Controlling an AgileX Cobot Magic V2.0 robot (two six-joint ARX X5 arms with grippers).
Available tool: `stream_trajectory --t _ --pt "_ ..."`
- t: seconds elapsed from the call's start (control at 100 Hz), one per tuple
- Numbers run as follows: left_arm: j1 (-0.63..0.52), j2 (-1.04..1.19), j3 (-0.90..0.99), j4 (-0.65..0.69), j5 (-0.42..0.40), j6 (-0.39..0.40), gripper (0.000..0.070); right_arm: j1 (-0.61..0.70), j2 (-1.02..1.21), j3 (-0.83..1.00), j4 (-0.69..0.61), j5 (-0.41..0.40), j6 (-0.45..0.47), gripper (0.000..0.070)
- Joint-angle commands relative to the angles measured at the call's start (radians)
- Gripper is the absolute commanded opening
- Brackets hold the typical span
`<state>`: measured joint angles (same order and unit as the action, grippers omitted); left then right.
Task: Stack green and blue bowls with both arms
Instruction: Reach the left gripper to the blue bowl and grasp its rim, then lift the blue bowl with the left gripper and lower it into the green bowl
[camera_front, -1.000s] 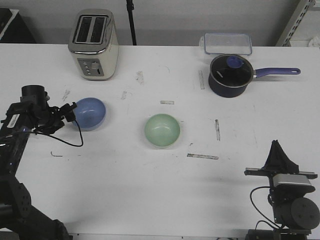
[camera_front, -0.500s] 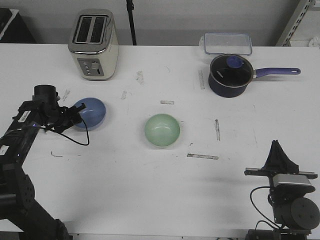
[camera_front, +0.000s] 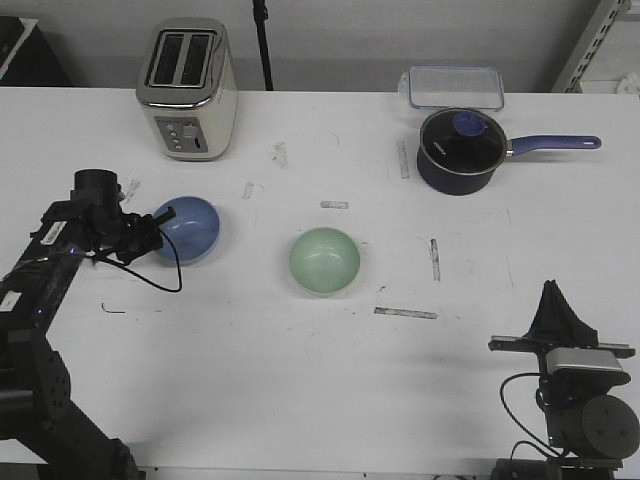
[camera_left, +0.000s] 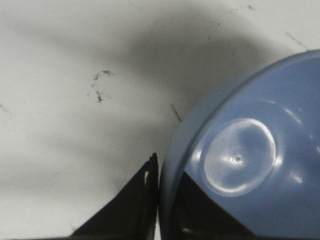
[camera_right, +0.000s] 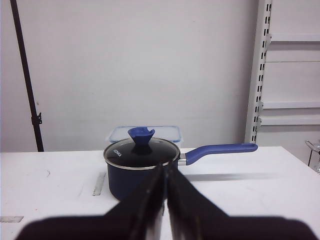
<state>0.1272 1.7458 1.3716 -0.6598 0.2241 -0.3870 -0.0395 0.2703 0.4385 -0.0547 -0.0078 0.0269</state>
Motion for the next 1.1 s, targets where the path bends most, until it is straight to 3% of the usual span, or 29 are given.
stream_trajectory --t 0.0,0.22,0.49,0.84,1.09 --pt "-0.014 -0.043 0.030 0.002 0.006 -0.026 0.0001 0.001 -0.001 0.005 0.013 -0.003 0.010 0.0004" --pt "-0.118 -0.123 0.098 0.003 0.005 -0.034 0.0001 0.001 -0.001 0.005 0.013 -0.003 0.010 0.0003" --pt "-0.340 -0.112 0.212 0.001 0.006 -0.053 0.0001 0.001 -0.001 0.005 0.013 -0.003 0.010 0.0003" --pt "-0.532 0.032 0.409 -0.202 0.006 -0.053 0.0001 0.001 -0.001 0.005 0.013 -0.003 0.010 0.0003" --pt "-0.630 0.106 0.423 -0.217 0.006 -0.056 0.0001 0.001 -0.001 0.005 0.013 -0.003 0.010 0.0003"
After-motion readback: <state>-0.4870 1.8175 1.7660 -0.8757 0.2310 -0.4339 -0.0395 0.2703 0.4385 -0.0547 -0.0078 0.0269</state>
